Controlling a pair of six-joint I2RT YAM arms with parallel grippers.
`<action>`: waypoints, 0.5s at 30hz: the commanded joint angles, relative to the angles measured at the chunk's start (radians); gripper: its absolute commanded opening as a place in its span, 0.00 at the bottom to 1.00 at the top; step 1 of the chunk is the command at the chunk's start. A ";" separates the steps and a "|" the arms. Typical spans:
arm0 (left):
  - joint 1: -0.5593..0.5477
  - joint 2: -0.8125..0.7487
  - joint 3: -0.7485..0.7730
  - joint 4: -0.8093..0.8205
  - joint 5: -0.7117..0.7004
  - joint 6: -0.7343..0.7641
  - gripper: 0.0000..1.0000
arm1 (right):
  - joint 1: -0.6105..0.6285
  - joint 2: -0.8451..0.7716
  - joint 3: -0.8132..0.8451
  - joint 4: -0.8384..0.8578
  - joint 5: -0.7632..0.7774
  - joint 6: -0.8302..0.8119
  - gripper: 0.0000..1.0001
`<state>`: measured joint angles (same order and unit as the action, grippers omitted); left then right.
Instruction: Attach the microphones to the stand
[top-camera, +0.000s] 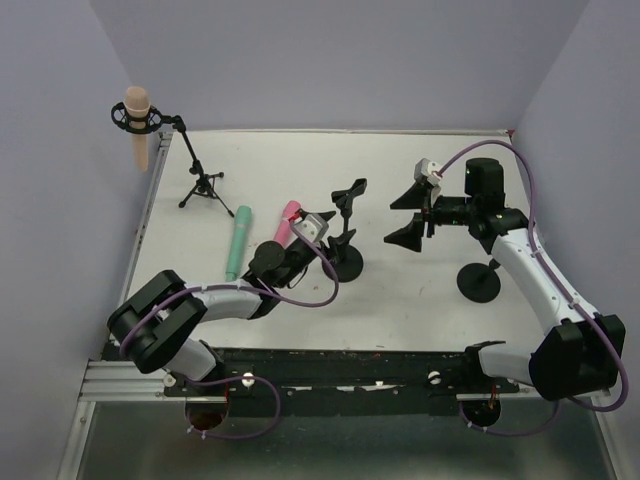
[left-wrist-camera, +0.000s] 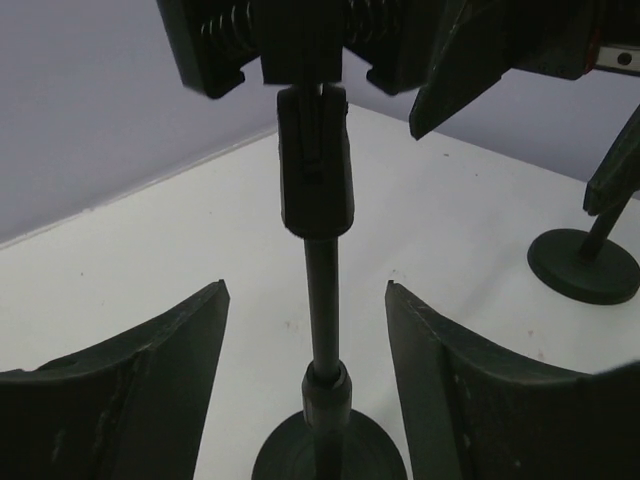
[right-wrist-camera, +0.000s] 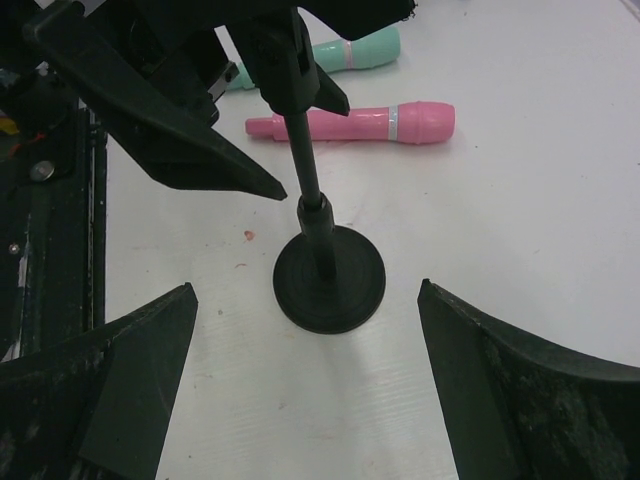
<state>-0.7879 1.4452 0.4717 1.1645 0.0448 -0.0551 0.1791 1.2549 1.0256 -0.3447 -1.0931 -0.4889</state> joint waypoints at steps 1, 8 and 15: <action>-0.016 0.044 0.051 0.096 -0.069 0.051 0.66 | -0.004 0.014 -0.010 -0.025 -0.021 -0.007 1.00; -0.017 0.081 0.076 0.081 -0.046 0.078 0.45 | -0.006 0.021 -0.012 -0.034 -0.019 -0.020 1.00; 0.002 0.054 0.084 0.028 0.097 0.132 0.11 | -0.004 0.032 -0.010 -0.050 -0.022 -0.033 1.00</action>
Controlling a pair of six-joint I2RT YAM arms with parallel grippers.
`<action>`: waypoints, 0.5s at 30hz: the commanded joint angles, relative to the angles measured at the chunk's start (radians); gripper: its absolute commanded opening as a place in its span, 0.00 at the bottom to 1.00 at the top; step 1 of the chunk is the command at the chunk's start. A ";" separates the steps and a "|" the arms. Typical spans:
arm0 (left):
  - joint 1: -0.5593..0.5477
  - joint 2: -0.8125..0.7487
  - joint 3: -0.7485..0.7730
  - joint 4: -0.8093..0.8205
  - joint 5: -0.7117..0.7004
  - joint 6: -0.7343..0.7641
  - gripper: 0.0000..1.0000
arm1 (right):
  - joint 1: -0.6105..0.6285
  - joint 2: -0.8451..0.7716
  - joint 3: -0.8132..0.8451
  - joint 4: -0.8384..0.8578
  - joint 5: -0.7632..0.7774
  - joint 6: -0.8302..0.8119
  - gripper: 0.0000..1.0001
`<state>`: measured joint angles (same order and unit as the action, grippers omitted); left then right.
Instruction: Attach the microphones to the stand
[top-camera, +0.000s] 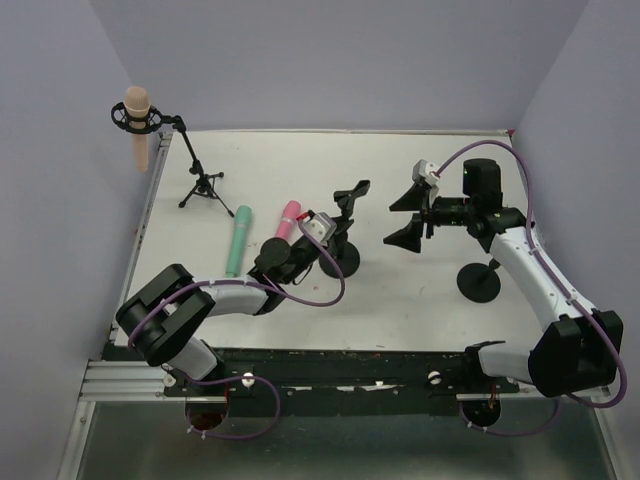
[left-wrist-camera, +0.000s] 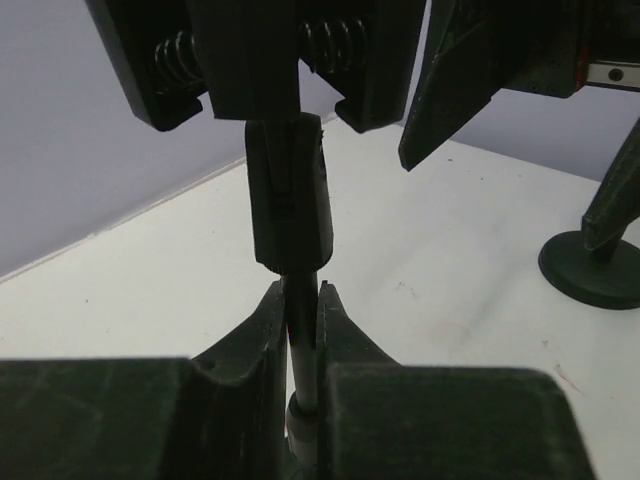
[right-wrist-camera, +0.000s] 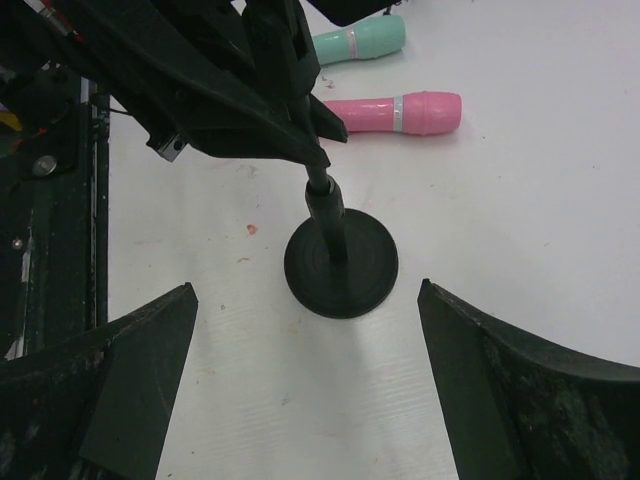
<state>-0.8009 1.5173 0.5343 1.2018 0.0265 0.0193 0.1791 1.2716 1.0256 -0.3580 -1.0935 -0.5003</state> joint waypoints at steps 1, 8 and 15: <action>0.034 -0.031 0.020 -0.027 0.172 0.044 0.08 | -0.006 0.017 -0.012 -0.038 -0.025 -0.024 1.00; 0.247 -0.066 0.073 -0.079 0.743 -0.155 0.04 | -0.003 0.028 -0.009 -0.053 -0.035 -0.043 1.00; 0.310 -0.022 0.159 -0.142 0.875 -0.185 0.04 | -0.004 0.035 -0.009 -0.058 -0.032 -0.049 1.00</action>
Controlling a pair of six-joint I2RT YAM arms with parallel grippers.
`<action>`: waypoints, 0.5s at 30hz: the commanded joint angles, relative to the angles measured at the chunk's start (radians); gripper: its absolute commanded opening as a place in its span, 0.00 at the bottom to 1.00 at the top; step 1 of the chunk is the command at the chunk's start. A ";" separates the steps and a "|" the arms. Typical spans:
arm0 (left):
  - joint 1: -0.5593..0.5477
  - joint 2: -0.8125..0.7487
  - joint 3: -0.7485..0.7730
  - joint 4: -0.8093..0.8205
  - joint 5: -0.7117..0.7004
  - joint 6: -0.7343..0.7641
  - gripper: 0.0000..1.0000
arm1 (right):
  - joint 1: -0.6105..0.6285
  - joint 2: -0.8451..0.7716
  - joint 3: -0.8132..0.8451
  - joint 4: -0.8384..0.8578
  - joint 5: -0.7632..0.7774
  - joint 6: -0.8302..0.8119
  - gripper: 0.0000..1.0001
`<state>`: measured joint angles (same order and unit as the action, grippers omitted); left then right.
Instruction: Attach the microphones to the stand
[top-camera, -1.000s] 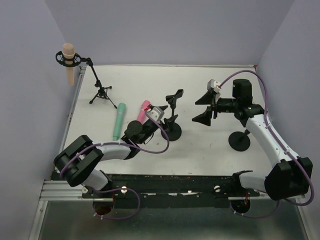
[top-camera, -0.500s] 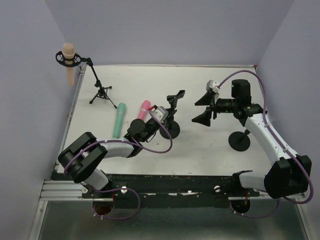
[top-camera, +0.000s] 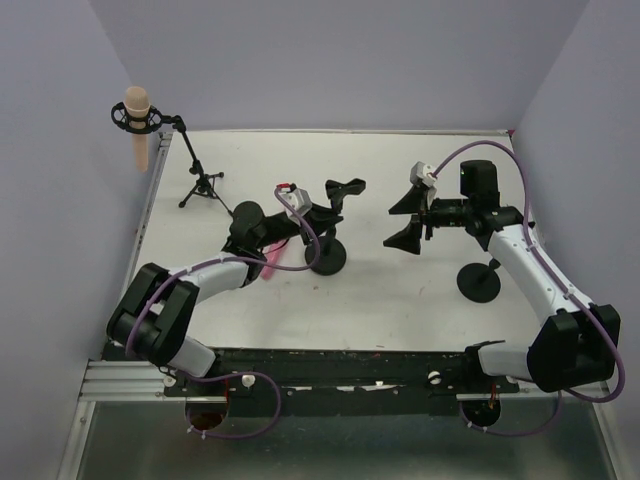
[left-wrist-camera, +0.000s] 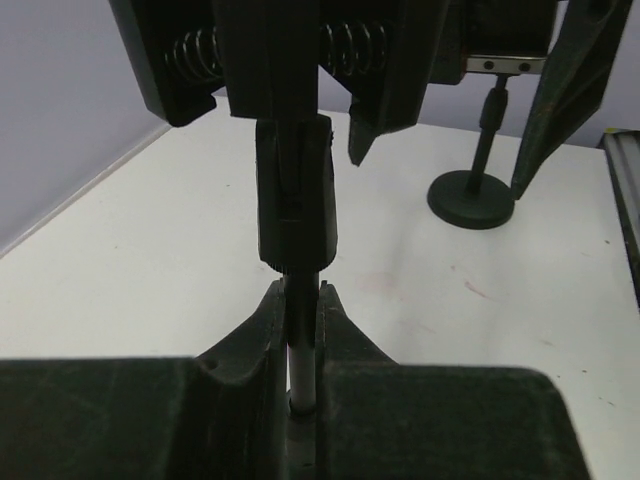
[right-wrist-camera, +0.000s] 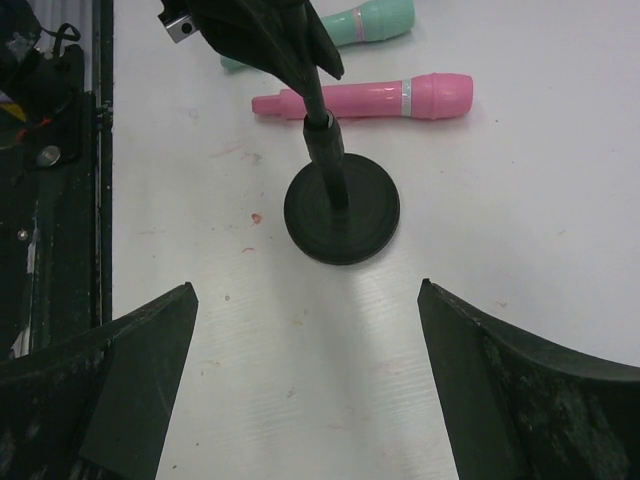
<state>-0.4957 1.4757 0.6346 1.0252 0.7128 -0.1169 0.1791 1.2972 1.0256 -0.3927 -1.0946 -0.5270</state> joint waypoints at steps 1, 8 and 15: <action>0.005 0.032 0.060 0.058 0.195 -0.065 0.04 | -0.006 0.010 -0.009 -0.023 -0.030 -0.022 1.00; 0.008 0.101 0.030 0.170 0.156 -0.113 0.09 | -0.004 0.022 -0.009 -0.034 -0.031 -0.031 1.00; 0.008 0.043 -0.052 0.159 0.025 -0.075 0.45 | -0.006 0.031 -0.004 -0.044 -0.030 -0.041 1.00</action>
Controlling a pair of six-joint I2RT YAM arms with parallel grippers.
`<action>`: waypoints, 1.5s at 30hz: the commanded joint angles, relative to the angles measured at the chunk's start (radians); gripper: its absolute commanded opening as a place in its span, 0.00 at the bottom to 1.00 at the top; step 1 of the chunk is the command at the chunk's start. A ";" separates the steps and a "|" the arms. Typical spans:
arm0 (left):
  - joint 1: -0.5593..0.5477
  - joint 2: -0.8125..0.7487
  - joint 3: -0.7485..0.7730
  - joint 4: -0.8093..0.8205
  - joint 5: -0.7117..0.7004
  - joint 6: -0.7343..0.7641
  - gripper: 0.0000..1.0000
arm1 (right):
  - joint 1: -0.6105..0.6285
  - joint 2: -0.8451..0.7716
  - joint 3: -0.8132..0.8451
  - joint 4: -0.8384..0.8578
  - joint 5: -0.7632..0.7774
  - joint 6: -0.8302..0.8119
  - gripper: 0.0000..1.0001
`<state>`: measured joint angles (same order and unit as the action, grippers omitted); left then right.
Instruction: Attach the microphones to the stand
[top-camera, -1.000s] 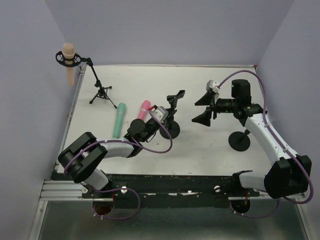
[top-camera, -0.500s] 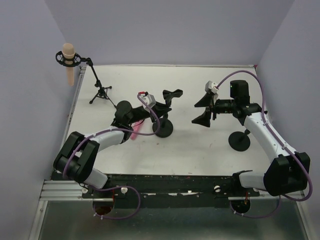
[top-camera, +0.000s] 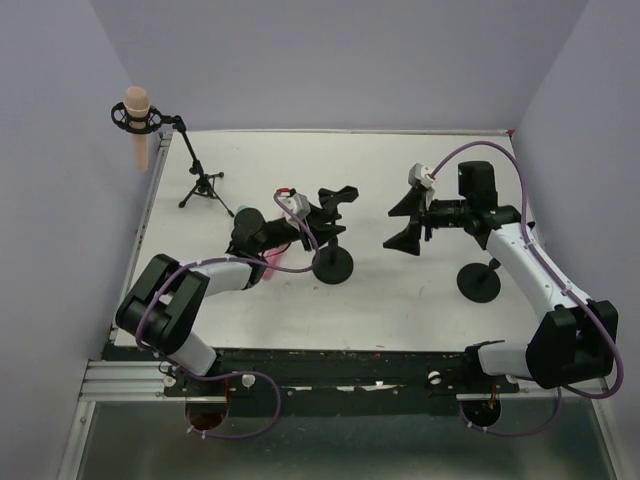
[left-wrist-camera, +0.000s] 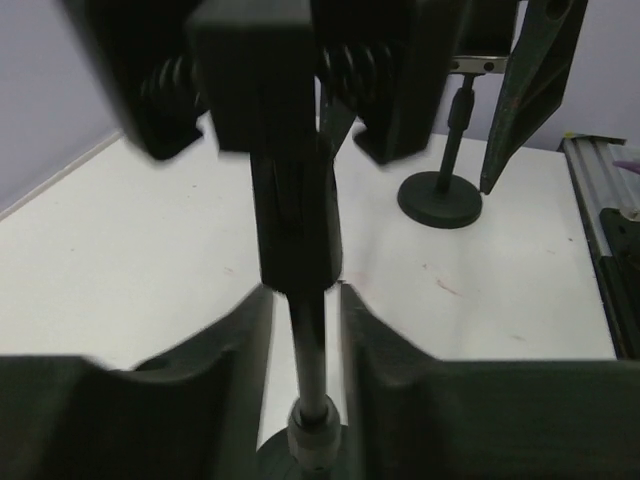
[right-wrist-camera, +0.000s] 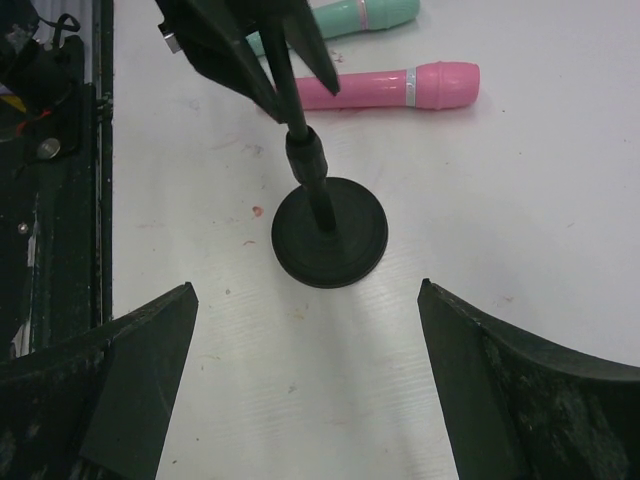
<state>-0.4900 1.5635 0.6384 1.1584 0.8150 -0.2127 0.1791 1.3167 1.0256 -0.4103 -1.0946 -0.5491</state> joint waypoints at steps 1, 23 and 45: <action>0.002 -0.059 -0.065 0.021 -0.095 0.019 0.54 | -0.006 0.013 -0.002 -0.030 -0.031 -0.023 1.00; 0.180 -0.530 0.076 -1.301 -0.755 -0.168 0.99 | -0.006 -0.004 0.001 -0.044 -0.013 -0.046 1.00; 0.277 -0.142 0.228 -1.503 -0.924 -0.225 0.78 | -0.006 -0.010 -0.001 -0.050 -0.041 -0.046 1.00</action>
<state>-0.2131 1.3933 0.8421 -0.3023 -0.1196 -0.4381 0.1764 1.3197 1.0256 -0.4435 -1.0985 -0.5777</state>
